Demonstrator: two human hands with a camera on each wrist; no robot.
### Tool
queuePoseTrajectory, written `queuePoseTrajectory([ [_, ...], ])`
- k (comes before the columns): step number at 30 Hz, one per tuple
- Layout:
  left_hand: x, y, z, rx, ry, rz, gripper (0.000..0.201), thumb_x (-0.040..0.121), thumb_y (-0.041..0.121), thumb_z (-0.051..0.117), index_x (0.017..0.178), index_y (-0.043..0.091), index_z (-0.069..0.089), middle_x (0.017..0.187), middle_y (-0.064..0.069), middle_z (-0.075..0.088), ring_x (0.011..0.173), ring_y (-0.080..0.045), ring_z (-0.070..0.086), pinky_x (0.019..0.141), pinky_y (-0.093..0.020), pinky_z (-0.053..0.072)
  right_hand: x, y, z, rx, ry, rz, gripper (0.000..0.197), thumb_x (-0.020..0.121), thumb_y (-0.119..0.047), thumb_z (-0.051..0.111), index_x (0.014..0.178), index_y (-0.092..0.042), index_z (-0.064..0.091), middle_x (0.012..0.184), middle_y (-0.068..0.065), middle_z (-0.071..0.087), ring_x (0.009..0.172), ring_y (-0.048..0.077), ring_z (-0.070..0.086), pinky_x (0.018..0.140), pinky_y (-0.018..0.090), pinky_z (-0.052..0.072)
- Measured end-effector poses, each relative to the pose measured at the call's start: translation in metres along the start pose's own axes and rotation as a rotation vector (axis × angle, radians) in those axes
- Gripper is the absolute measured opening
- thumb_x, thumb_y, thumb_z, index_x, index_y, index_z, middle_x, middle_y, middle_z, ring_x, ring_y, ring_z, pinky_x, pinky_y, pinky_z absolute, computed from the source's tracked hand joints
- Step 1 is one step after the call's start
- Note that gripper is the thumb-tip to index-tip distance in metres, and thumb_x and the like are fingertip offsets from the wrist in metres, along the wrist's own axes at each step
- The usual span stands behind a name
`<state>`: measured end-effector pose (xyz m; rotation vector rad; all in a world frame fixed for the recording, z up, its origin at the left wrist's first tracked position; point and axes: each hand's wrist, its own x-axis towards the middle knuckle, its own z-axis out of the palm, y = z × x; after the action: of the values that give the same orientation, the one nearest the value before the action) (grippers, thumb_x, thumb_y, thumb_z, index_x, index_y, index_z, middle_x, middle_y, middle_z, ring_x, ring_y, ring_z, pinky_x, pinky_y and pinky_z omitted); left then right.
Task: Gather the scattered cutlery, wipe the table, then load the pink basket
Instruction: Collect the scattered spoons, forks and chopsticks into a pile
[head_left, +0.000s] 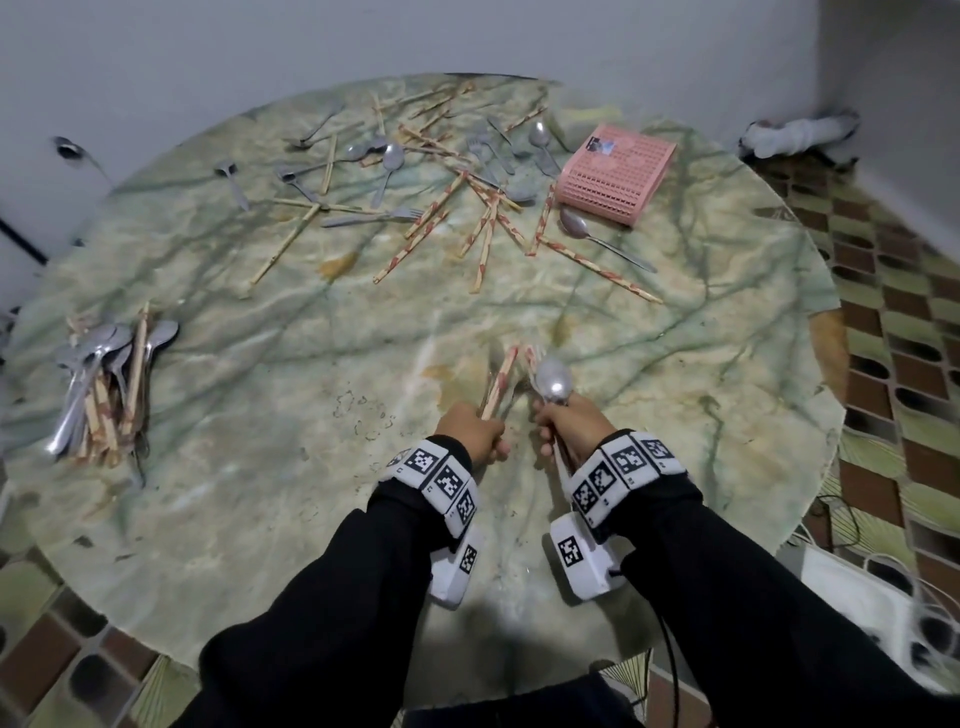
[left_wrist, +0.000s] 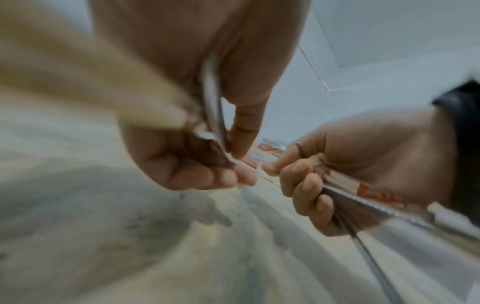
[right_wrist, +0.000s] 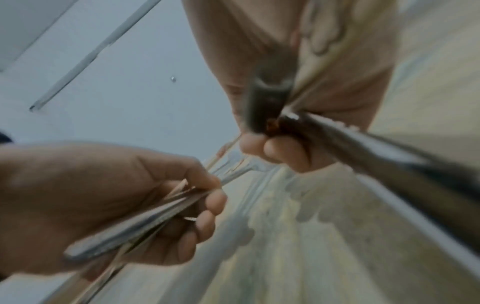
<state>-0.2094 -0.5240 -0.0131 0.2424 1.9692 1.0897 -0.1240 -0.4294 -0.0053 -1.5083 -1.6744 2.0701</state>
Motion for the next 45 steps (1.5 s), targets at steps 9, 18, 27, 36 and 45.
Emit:
queuePoseTrajectory([
  [9,0.018,0.043,-0.002,-0.302,-0.132,0.023,0.020,0.093,-0.010,0.037,0.094,0.005,0.051,0.070,-0.011,0.053,0.042,-0.011,0.052,0.040,-0.021,0.046,0.040,-0.058,-0.056,0.270,-0.023,-0.025,0.020,0.092,-0.005,0.038,0.078,-0.017,0.044,0.049,0.000,0.034,0.032,0.015,0.037,0.038,0.015,0.031],
  [18,0.084,0.153,0.055,-0.361,0.084,0.009,0.025,0.089,-0.002,0.031,0.070,0.013,0.034,0.058,-0.004,0.034,0.027,-0.006,0.028,0.034,-0.009,0.021,0.116,-0.140,-0.118,-0.024,0.036,-0.217,0.020,0.089,0.001,0.043,0.076,-0.013,0.047,0.055,0.005,0.037,0.031,0.010,0.035,0.036,0.016,0.028],
  [27,0.159,0.185,0.116,-0.312,0.469,-0.097,0.029,0.081,0.018,0.061,0.103,-0.001,0.056,0.101,-0.015,0.063,0.097,-0.031,0.062,0.077,-0.031,0.046,0.202,-0.161,-0.136,-0.580,0.159,-0.288,0.026,0.085,-0.009,0.060,0.110,-0.004,0.061,0.092,0.011,0.063,0.067,0.019,0.057,0.054,0.021,0.039],
  [36,0.200,0.209,0.132,0.035,0.381,-0.176,0.040,0.079,0.033,0.071,0.072,0.002,0.045,0.081,-0.009,0.052,0.072,-0.022,0.050,0.054,-0.027,0.039,0.253,-0.172,-0.135,-0.885,0.171,-0.243,0.032,0.080,-0.011,0.063,0.111,-0.003,0.057,0.109,0.018,0.063,0.097,0.034,0.061,0.082,0.036,0.051],
  [45,0.206,0.207,0.130,0.127,0.392,-0.161,0.033,0.079,0.024,0.065,0.065,0.007,0.041,0.062,-0.003,0.043,0.049,-0.013,0.039,0.040,-0.022,0.031,0.256,-0.176,-0.131,-1.033,0.128,-0.196,0.028,0.083,-0.015,0.063,0.106,-0.002,0.055,0.111,0.018,0.061,0.099,0.034,0.059,0.073,0.032,0.044],
])
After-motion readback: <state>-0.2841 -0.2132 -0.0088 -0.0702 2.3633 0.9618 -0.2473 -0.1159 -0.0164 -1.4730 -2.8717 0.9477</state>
